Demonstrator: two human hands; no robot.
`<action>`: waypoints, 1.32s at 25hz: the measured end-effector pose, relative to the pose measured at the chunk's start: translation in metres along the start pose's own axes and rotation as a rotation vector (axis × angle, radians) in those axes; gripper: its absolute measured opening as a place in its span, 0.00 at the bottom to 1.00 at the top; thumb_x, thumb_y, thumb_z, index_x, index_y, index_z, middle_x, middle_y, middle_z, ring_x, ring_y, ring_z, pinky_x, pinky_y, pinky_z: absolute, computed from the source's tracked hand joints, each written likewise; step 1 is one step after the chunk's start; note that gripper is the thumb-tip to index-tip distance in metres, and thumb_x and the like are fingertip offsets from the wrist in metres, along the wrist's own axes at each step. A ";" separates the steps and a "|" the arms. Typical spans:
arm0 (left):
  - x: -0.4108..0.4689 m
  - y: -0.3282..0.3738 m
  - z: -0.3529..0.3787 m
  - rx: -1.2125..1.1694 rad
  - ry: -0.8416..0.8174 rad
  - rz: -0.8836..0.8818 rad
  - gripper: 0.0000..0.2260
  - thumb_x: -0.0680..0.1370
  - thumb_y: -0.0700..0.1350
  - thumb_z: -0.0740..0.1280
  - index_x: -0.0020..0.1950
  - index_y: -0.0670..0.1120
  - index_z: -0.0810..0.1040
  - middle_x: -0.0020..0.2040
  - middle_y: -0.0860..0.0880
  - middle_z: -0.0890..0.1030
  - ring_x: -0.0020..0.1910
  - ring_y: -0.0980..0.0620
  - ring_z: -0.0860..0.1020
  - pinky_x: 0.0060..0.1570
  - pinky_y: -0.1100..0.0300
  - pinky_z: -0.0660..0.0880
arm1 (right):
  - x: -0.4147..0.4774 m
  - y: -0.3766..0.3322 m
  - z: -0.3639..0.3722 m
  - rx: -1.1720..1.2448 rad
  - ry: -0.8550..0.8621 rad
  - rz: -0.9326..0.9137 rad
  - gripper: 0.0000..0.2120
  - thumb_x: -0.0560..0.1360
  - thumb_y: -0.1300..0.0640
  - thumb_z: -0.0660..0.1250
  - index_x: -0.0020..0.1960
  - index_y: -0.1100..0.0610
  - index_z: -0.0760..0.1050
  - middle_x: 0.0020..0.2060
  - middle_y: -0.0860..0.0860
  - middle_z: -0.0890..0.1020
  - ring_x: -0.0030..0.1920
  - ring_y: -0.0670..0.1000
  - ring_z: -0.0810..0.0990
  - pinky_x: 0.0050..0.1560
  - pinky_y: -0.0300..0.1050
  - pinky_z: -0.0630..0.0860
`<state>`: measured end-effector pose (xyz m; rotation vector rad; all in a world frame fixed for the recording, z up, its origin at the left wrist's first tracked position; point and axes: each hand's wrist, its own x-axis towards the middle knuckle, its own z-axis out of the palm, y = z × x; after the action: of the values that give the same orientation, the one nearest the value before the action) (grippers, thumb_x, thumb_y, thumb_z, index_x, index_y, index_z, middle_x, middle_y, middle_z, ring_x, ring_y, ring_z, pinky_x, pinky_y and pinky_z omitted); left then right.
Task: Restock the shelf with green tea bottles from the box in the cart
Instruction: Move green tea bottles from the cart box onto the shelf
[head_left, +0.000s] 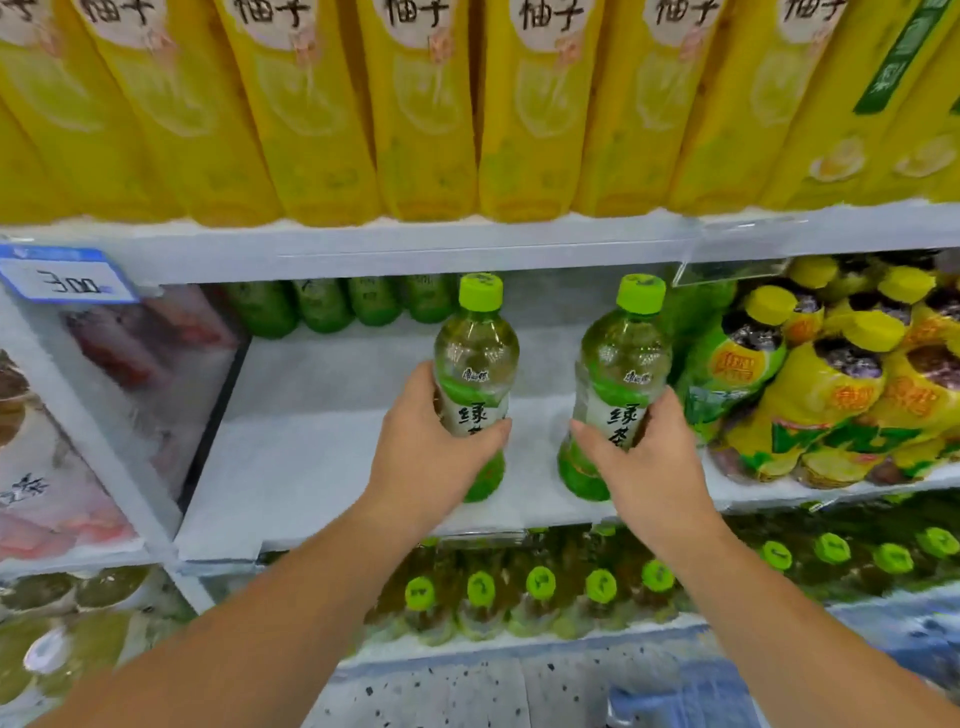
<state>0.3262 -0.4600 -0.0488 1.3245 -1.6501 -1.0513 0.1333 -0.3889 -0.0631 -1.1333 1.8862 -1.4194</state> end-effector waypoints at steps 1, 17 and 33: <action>0.007 -0.004 0.005 -0.014 -0.007 0.027 0.23 0.66 0.52 0.81 0.54 0.63 0.73 0.48 0.69 0.80 0.47 0.72 0.78 0.38 0.77 0.73 | 0.007 0.005 0.004 0.001 0.014 -0.038 0.24 0.71 0.53 0.78 0.62 0.46 0.71 0.52 0.38 0.81 0.52 0.35 0.80 0.49 0.32 0.76; 0.046 -0.082 0.029 0.157 -0.106 0.159 0.27 0.71 0.52 0.78 0.68 0.58 0.75 0.55 0.58 0.73 0.53 0.66 0.75 0.53 0.75 0.72 | 0.018 0.060 0.031 -0.199 0.063 -0.087 0.24 0.71 0.53 0.77 0.60 0.41 0.69 0.54 0.40 0.79 0.55 0.39 0.78 0.54 0.39 0.76; 0.147 -0.059 0.100 0.230 0.050 0.074 0.18 0.71 0.53 0.78 0.55 0.46 0.79 0.52 0.47 0.82 0.48 0.48 0.81 0.50 0.51 0.80 | 0.157 0.063 0.081 -0.118 0.367 -0.021 0.22 0.71 0.66 0.71 0.55 0.51 0.63 0.43 0.44 0.76 0.45 0.46 0.77 0.47 0.37 0.71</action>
<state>0.2298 -0.5978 -0.1311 1.4116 -1.8101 -0.7968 0.0973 -0.5576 -0.1360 -0.9985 2.2404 -1.6350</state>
